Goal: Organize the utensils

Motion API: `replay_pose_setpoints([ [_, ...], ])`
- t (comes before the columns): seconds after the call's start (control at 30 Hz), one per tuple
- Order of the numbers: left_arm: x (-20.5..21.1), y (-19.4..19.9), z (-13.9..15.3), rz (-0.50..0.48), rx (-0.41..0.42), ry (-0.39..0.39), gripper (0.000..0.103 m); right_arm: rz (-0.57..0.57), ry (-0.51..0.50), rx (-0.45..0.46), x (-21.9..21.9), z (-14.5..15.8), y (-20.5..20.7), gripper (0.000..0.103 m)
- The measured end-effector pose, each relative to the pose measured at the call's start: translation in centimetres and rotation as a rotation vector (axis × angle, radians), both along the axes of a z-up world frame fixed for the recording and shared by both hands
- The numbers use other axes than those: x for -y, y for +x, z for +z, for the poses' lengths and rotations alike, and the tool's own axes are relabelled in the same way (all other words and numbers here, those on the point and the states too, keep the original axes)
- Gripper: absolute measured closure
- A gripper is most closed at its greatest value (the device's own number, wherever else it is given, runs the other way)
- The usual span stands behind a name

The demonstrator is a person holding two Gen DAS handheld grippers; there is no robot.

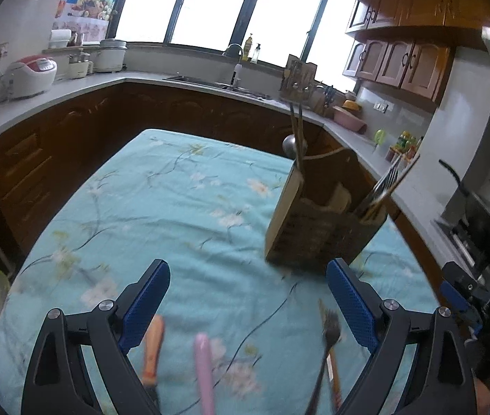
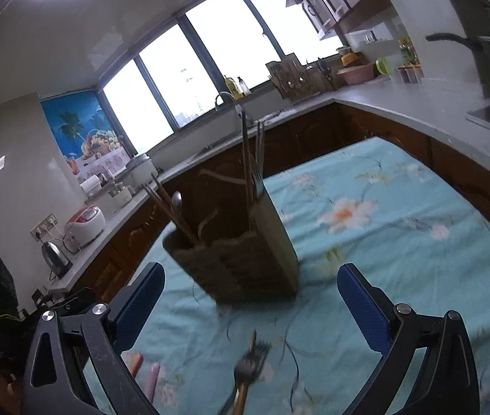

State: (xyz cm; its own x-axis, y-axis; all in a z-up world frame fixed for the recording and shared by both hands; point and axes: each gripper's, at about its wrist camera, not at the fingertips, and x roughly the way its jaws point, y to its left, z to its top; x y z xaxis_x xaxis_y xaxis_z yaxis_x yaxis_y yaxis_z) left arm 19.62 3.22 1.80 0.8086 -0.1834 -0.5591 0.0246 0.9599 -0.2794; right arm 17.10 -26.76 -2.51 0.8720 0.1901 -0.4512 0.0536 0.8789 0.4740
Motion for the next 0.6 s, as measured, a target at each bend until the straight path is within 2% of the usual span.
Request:
replay_pose_setpoints([
  [0.17,0.3,-3.6,0.2,0.019,0.021,0.057,0.01,0.014,-0.068,-0.024,-1.4,-1.1,-2.7,0.002],
  [0.43,2.3,-9.1,1.1,0.034,0.125,0.168,0.01,0.031,-0.215,0.009,-3.6,-1.0,-6.5,0.002],
  [0.6,2.4,-11.8,1.0,0.076,0.163,0.169,0.01,0.02,-0.295,0.067,-4.4,-0.1,-8.2,0.002],
])
